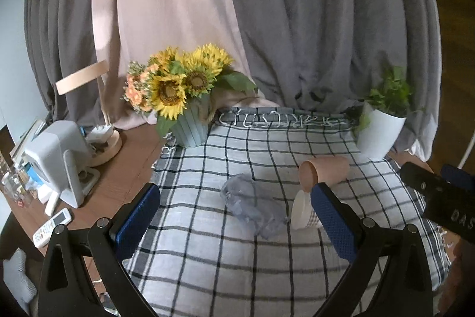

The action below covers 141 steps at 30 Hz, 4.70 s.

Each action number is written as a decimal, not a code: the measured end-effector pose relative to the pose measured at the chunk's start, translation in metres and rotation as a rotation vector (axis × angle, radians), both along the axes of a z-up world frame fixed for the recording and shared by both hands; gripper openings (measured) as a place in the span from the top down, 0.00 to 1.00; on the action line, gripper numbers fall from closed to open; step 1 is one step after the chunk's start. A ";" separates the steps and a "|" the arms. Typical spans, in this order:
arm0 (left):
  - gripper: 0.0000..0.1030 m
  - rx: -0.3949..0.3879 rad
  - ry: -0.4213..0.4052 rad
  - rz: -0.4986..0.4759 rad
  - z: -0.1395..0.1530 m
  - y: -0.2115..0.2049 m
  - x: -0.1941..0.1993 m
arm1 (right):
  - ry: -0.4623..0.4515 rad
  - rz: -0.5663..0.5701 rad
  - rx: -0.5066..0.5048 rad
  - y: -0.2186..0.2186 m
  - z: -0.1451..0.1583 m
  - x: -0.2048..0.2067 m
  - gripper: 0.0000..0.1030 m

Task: Flip cup upside down
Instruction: 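Move the right gripper down toward the pink cup lying on its side, then close the right gripper around the pink cup's body, then lift the pink cup with the right gripper toward the left gripper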

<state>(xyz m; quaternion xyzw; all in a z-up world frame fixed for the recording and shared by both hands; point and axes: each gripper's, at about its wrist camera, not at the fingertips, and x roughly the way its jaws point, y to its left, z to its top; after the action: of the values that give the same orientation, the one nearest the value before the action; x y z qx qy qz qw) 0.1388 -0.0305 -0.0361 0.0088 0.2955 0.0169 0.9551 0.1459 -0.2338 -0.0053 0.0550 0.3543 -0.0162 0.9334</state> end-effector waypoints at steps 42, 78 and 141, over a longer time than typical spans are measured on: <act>0.00 0.233 0.359 -0.519 -0.053 -0.040 0.270 | 0.582 -0.411 0.483 -0.035 -0.157 0.243 0.13; 0.00 0.047 0.458 -0.377 -0.063 -0.029 0.261 | 0.701 -0.169 0.316 -0.024 -0.172 0.278 0.29; 0.00 -0.077 0.519 0.149 -0.101 0.038 0.032 | 0.832 0.290 0.060 0.054 -0.178 0.093 0.22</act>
<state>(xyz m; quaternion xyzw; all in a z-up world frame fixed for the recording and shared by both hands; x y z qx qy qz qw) 0.1711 0.0070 -0.1375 -0.0452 0.5307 0.0731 0.8432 0.2392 -0.1794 -0.1833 0.0208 0.7044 0.1044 0.7018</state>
